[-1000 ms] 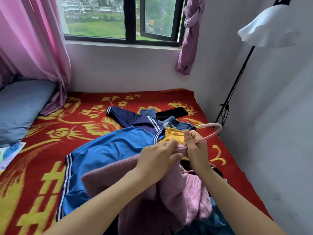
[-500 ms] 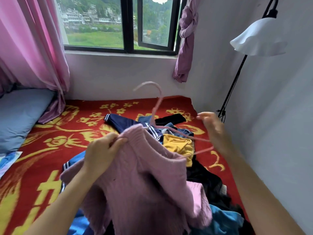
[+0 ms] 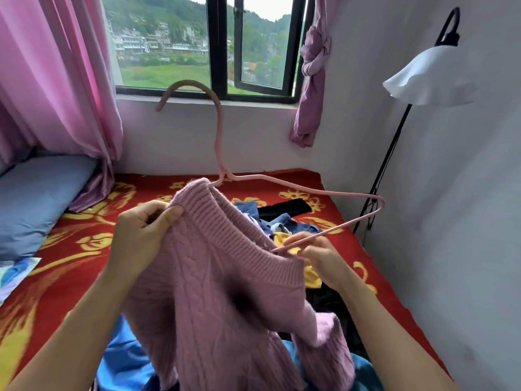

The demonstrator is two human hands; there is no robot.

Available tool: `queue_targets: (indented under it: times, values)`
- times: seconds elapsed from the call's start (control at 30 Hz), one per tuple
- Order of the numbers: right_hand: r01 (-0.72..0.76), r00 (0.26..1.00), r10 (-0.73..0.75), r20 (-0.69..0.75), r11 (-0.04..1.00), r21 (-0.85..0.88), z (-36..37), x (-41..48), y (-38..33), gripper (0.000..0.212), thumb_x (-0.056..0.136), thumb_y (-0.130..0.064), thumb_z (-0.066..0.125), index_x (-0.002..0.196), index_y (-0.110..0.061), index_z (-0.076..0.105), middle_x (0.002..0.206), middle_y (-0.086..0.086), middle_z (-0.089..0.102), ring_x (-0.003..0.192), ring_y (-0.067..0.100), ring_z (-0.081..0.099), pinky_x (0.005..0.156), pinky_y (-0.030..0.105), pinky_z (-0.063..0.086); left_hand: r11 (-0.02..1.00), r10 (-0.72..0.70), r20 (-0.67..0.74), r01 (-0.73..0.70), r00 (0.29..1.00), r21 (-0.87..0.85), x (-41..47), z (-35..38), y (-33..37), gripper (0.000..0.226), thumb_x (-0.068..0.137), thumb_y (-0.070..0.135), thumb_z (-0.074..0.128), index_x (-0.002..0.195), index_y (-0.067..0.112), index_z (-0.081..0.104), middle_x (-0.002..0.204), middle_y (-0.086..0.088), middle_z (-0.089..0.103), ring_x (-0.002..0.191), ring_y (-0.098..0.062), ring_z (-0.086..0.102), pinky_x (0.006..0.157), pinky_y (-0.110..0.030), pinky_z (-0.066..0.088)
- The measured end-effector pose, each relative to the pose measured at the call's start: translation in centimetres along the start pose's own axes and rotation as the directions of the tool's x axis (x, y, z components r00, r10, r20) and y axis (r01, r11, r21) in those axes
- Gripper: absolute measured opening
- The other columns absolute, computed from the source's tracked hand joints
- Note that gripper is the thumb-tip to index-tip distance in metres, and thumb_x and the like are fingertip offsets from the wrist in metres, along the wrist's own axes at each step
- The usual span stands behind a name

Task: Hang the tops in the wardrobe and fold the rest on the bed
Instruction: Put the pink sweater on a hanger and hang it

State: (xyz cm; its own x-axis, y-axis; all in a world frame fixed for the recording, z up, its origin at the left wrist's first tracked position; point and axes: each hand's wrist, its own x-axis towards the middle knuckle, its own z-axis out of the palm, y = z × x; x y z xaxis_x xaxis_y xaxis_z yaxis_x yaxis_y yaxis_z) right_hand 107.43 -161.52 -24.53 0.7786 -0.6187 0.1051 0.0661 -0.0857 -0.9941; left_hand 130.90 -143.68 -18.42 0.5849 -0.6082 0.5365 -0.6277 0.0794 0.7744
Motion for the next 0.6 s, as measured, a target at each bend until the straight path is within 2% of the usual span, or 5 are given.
queue_targets:
  times: [0.13,0.23,0.27,0.47,0.6]
  values:
    - [0.173,0.959,0.042,0.280,0.697,-0.695,0.6,-0.7,1.2,0.045,0.071,-0.062,0.054,0.093,-0.026,0.070,0.100,-0.020,0.063,0.103,0.009,0.047,0.095,0.030,0.035,0.990,-0.098,-0.030,0.095,0.995,-0.103,-0.9,-0.6,-0.6,0.020,0.086,0.012,0.062,0.068,0.020,0.064,0.057,0.022,0.062,0.054,0.006,0.052,0.051,-0.005,0.037]
    - [0.425,0.905,-0.176,0.387,0.307,-0.852,0.9,-1.2,2.5,0.050,0.068,-0.063,0.056,0.085,-0.016,0.065,0.113,-0.010,0.056,0.107,0.015,0.042,0.089,0.039,0.034,0.934,-0.257,-0.059,0.232,0.965,-0.270,-1.5,-0.6,-1.5,0.022,0.085,0.017,0.063,0.065,0.017,0.070,0.056,0.015,0.064,0.052,0.002,0.053,0.049,-0.009,0.043]
    - [0.453,0.885,-0.253,0.391,0.268,-0.850,0.9,-1.2,2.9,0.042,0.068,-0.055,0.059,0.080,-0.015,0.064,0.113,-0.011,0.053,0.107,0.014,0.041,0.086,0.039,0.035,0.902,-0.306,-0.063,0.268,0.950,-0.338,-1.5,-0.6,-1.8,0.022,0.084,0.018,0.063,0.064,0.016,0.072,0.057,0.013,0.064,0.052,0.001,0.054,0.049,-0.010,0.045]
    - [0.317,0.897,-0.408,-0.172,0.862,-0.395,-2.5,-3.2,-3.0,0.012,0.048,-0.001,0.065,0.056,-0.010,0.067,0.076,-0.013,0.069,0.079,0.008,0.062,0.073,0.020,0.048,0.885,-0.348,-0.097,0.293,0.932,-0.362,-3.7,-1.5,-4.2,0.033,0.086,0.013,0.062,0.063,0.035,0.073,0.059,0.015,0.065,0.053,0.003,0.052,0.052,-0.010,0.043]
    - [0.375,0.852,-0.333,-0.404,0.927,0.028,-2.0,-3.3,-7.3,0.029,0.037,0.010,0.050,0.042,-0.016,0.062,0.053,-0.003,0.059,0.060,0.013,0.056,0.061,0.019,0.048,0.922,-0.299,-0.146,0.246,0.943,-0.299,-4.6,-0.8,-4.6,0.040,0.087,0.014,0.060,0.065,0.045,0.070,0.060,0.023,0.064,0.054,0.009,0.051,0.054,-0.007,0.040]
